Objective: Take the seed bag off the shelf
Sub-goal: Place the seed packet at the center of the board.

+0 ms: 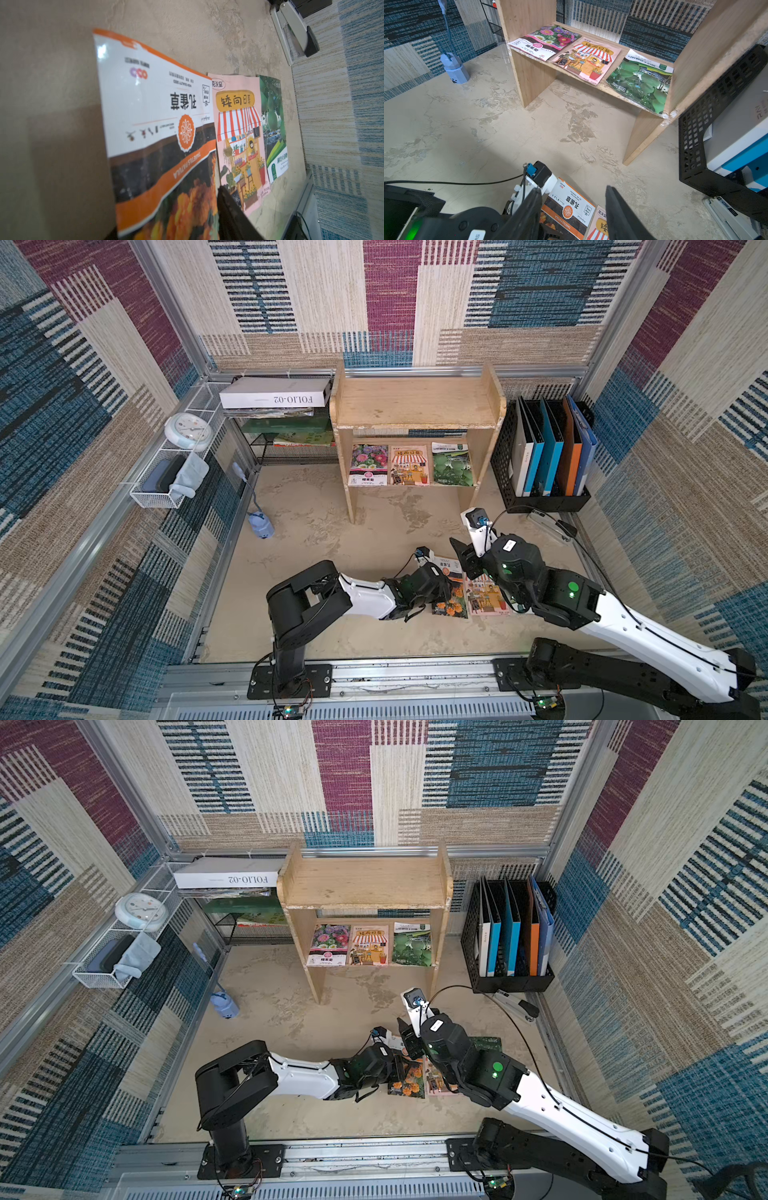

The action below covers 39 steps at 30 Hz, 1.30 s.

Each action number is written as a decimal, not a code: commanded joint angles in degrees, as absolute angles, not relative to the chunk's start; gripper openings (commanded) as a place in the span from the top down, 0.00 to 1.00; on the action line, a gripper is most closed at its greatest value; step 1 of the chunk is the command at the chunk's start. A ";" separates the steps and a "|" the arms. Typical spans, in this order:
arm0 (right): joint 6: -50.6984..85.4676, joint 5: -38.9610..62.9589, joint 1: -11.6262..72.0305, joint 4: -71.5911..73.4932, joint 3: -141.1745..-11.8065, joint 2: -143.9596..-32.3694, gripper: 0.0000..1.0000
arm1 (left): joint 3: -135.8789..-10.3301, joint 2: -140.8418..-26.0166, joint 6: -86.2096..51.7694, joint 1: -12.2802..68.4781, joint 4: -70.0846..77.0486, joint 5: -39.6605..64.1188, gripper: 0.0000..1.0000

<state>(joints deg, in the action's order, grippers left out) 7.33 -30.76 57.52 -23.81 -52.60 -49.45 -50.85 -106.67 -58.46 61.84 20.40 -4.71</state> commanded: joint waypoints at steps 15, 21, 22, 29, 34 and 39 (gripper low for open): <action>7.49 -31.20 57.57 -23.84 -52.91 -48.50 0.46 | -63.47 -105.23 -54.17 62.44 -12.37 -11.87 0.32; 6.81 -32.65 57.57 -23.95 -52.65 -48.16 0.46 | -63.04 -101.63 -52.01 62.40 -14.90 -15.36 0.31; 6.46 -32.98 57.53 -23.82 -52.35 -48.23 0.46 | -62.79 -100.76 -51.59 62.42 -15.34 -15.91 0.31; -3.58 -35.68 55.38 -21.22 -53.51 -52.51 0.46 | -55.72 -88.52 -47.31 61.74 -11.64 -16.21 0.31; -12.64 -28.50 48.09 -16.81 -56.41 -55.04 0.45 | -45.50 -77.08 -46.65 54.89 0.53 -0.62 0.30; -17.51 -11.60 37.09 -15.74 -59.93 -60.68 0.43 | -38.42 -69.24 -51.76 43.90 8.92 14.26 0.28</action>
